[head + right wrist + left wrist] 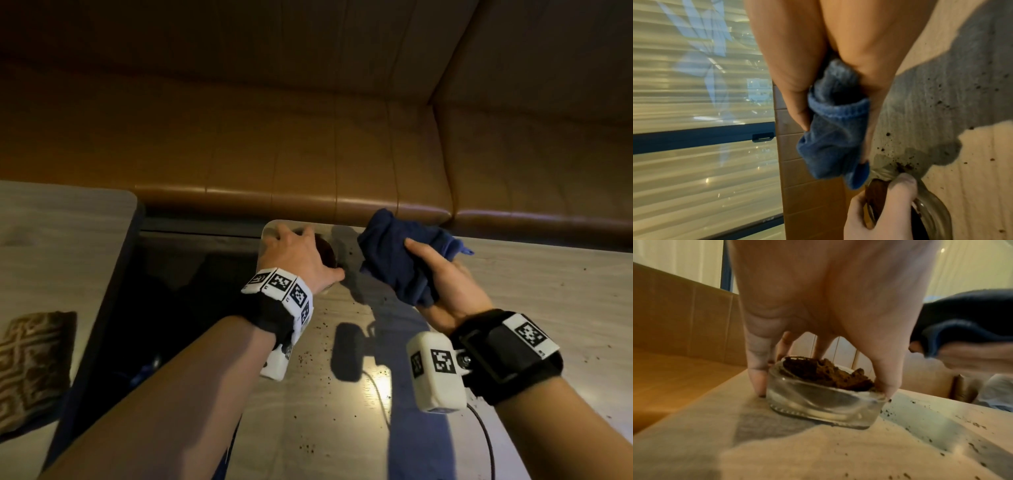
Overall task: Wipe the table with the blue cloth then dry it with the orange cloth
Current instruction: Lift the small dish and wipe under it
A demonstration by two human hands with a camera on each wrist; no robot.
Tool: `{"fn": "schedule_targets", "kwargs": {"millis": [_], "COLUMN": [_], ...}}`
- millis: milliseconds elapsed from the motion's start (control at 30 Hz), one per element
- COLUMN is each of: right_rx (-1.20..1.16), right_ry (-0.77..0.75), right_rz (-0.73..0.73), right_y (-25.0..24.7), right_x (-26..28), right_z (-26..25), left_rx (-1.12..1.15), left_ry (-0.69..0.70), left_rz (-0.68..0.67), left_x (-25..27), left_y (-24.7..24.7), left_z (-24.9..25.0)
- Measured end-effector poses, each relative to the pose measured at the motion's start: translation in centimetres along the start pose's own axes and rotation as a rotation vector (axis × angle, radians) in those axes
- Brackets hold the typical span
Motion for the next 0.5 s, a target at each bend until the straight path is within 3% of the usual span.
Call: {"fn": "schedule_targets", "kwargs": {"millis": [100, 167, 233, 300, 400, 500], "right_rx": [0.010, 0.171, 0.659, 1.247, 1.830, 1.955], "right_ry": [-0.045, -0.195, -0.448, -0.603, -0.536, -0.435], "right_rz": [-0.006, 0.025, 0.109, 0.177, -0.015, -0.170], "right_y": [0.8, 1.5, 2.8, 5.1, 8.1, 8.2], "right_x": [-0.3, -1.0, -2.4, -4.6, -8.8, -9.7], "right_z": [-0.5, -1.5, -3.0, -2.5, 2.6, 6.8], "left_rx": [0.040, 0.094, 0.140, 0.172, 0.191, 0.209], "left_ry": [0.018, 0.025, 0.026, 0.022, -0.012, -0.021], "left_rz": [-0.005, 0.006, 0.020, 0.020, 0.038, 0.078], "left_x": [0.1, 0.5, 1.4, 2.6, 4.6, 6.1], "left_y": [-0.2, -0.5, -0.9, -1.1, -1.1, -0.9], "left_z": [-0.3, -1.0, -2.2, -3.6, -5.8, -8.2]}}
Point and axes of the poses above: each hand's wrist, its own x-axis away from the middle knuckle, its own y-axis out of the palm, z = x × y, the point moved 6 cm from there along -x, towards the middle knuckle, and after that the axes turned 13 degrees about -x, right-handed, at the moved point
